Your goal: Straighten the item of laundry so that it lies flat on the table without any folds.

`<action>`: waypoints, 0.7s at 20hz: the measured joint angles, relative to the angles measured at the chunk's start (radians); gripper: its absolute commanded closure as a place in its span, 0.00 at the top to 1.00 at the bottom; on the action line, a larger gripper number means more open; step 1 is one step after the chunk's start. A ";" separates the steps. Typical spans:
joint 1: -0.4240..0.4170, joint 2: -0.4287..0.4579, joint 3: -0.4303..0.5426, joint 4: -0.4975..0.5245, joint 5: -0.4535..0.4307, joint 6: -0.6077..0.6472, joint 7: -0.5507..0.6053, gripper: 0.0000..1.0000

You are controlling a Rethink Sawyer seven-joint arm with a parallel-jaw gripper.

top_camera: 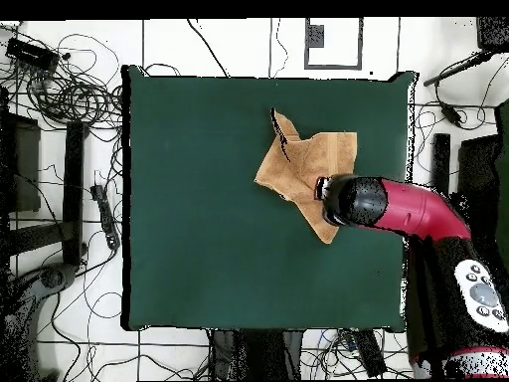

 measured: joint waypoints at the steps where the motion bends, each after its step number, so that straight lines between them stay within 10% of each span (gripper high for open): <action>1: 0.000 0.008 0.000 0.000 -0.001 -0.002 0.000 0.00; 14: 0.003 0.102 0.000 -0.004 -0.002 -0.003 0.000 0.00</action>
